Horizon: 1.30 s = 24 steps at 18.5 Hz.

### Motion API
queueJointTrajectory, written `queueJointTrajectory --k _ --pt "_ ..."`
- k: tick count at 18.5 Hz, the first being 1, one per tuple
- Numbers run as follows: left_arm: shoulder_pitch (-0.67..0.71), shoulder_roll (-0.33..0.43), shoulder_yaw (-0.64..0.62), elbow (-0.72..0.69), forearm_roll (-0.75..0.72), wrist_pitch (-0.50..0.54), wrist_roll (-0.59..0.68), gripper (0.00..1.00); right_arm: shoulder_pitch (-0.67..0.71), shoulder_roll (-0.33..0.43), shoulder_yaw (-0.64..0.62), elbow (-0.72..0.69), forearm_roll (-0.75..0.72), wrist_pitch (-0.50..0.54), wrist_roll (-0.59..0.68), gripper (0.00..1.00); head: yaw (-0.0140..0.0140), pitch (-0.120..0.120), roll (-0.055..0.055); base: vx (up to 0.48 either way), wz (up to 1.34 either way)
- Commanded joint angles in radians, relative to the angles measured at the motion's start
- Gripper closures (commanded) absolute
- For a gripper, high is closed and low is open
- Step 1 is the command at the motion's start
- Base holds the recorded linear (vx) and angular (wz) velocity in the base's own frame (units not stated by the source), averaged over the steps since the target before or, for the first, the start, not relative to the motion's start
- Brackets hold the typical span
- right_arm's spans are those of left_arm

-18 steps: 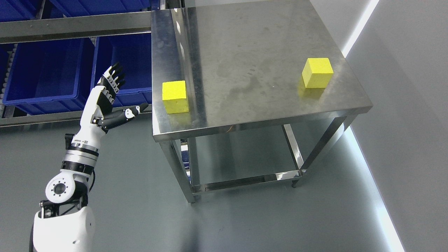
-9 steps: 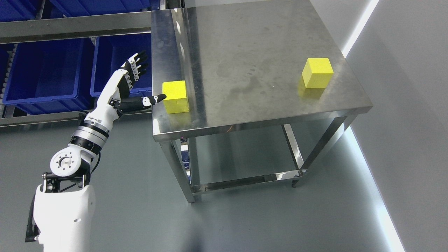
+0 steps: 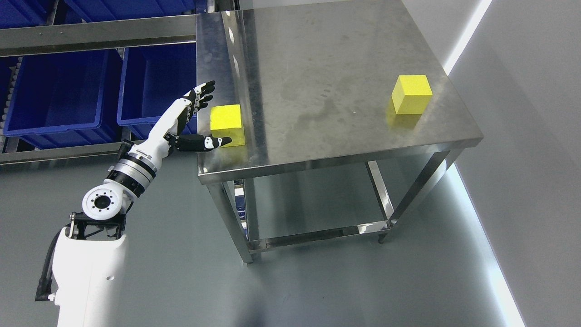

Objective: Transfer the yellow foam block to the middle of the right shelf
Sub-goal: 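Close the left hand around the yellow foam cube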

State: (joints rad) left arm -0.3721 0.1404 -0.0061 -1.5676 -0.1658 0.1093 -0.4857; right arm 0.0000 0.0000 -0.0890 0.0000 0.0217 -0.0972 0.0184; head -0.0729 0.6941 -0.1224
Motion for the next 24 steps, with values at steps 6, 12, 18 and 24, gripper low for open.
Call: queueJointTrajectory --k 6,12,18,24 --pt "-0.039 0.018 -0.075 0.127 -0.043 -0.002 -0.001 0.08 -0.003 -0.017 0.0 -0.017 -0.023 0.001 0.0 0.0 0.0 0.0 0.0 0.0 0.0" --pt "-0.039 -0.001 -0.031 0.127 -0.041 -0.013 0.002 0.34 -0.002 -0.017 0.0 -0.017 -0.023 0.001 0.0 0.0 0.0 0.0 0.0 0.0 0.0" --pt "-0.031 -0.097 0.092 0.127 -0.038 -0.099 -0.001 0.67 -0.003 -0.017 0.0 -0.017 -0.023 0.001 0.0 0.0 0.0 0.0 0.0 0.0 0.0" --pt "-0.077 -0.123 0.19 0.029 0.026 -0.163 0.009 0.65 -0.003 -0.017 0.0 -0.017 -0.022 0.001 0.0 0.0 0.0 0.0 0.0 0.0 0.0"
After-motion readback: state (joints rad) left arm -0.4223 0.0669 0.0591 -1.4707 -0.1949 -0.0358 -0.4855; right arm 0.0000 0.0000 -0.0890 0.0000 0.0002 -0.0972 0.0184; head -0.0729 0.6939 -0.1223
